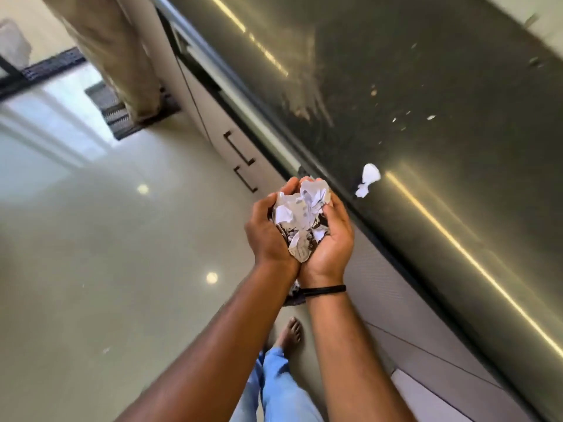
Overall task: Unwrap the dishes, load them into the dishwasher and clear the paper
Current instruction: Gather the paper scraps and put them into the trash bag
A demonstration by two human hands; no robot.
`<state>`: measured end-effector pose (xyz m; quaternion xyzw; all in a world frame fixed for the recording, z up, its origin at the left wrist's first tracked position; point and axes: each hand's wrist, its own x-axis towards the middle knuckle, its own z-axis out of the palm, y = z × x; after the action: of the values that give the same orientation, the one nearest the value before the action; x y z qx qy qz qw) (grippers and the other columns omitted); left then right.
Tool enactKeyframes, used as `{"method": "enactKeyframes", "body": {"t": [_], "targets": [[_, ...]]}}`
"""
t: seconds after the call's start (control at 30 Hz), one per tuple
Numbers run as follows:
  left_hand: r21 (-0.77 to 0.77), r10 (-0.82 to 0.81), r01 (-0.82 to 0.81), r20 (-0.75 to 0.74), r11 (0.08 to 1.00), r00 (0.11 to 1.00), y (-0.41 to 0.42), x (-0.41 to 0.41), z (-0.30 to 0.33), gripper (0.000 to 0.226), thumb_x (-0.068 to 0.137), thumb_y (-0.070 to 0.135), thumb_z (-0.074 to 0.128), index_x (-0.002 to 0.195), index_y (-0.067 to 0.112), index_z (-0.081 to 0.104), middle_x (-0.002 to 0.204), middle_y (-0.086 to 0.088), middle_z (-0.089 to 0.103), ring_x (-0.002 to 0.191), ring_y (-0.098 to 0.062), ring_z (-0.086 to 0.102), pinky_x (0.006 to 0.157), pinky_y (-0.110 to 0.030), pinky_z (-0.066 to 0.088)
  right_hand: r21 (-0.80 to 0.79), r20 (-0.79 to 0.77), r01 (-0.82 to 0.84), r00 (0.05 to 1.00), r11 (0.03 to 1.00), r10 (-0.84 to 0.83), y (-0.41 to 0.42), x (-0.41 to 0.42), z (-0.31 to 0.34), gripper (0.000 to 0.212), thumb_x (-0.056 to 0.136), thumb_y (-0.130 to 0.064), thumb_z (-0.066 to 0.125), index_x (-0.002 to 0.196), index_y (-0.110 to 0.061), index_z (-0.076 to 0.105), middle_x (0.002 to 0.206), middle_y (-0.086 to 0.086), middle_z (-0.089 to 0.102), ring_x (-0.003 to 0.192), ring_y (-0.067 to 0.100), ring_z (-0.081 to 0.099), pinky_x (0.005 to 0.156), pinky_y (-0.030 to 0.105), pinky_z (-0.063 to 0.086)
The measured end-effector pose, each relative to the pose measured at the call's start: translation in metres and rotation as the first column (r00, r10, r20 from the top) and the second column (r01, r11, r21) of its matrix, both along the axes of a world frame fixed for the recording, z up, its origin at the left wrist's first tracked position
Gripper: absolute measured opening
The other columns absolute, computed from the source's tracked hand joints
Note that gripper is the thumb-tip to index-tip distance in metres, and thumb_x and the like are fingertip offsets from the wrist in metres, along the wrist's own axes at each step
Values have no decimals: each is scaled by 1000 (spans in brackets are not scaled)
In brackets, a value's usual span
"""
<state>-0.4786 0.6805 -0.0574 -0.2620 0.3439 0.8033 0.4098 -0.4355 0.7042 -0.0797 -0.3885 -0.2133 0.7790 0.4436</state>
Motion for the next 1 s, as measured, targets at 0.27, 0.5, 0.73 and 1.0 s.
{"method": "enactKeyframes", "body": {"t": [0.27, 0.5, 0.73, 1.0], "targets": [[-187, 65, -36, 150, 982, 986, -16, 40, -182, 62, 68, 23, 65, 124, -3, 67, 126, -25, 66, 122, -41, 61, 112, -50, 43, -164, 85, -28, 995, 986, 42, -20, 44, -200, 67, 69, -24, 79, 126, 7, 62, 129, 32, 60, 123, 48, 57, 108, 59, 42], [-328, 55, 63, 336, 942, 940, -16, 65, -319, 45, 88, 22, 52, 121, -5, 65, 124, -29, 66, 121, -45, 61, 112, -52, 42, -421, 237, -25, 962, 907, 136, -20, 78, -343, 100, 50, -37, 91, 135, 2, 57, 136, 28, 59, 127, 46, 56, 114, 61, 36], [-507, 20, 192, 382, 840, 924, -13, 84, -408, 37, 73, 20, 66, 98, -8, 70, 105, -26, 71, 90, -35, 68, 72, -33, 57, -608, 338, 27, 913, 793, 229, -14, 88, -407, 38, 99, -22, 44, 121, 0, 65, 112, 21, 70, 93, 33, 72, 81, 41, 54], [-493, -31, 236, 388, 837, 921, -12, 86, -450, 35, 95, 26, 58, 108, -5, 70, 106, -25, 73, 97, -39, 71, 88, -43, 58, -564, 538, 95, 795, 820, 278, -11, 94, -476, 57, 70, -30, 70, 120, -3, 71, 119, 21, 70, 109, 39, 68, 97, 52, 54]]}}
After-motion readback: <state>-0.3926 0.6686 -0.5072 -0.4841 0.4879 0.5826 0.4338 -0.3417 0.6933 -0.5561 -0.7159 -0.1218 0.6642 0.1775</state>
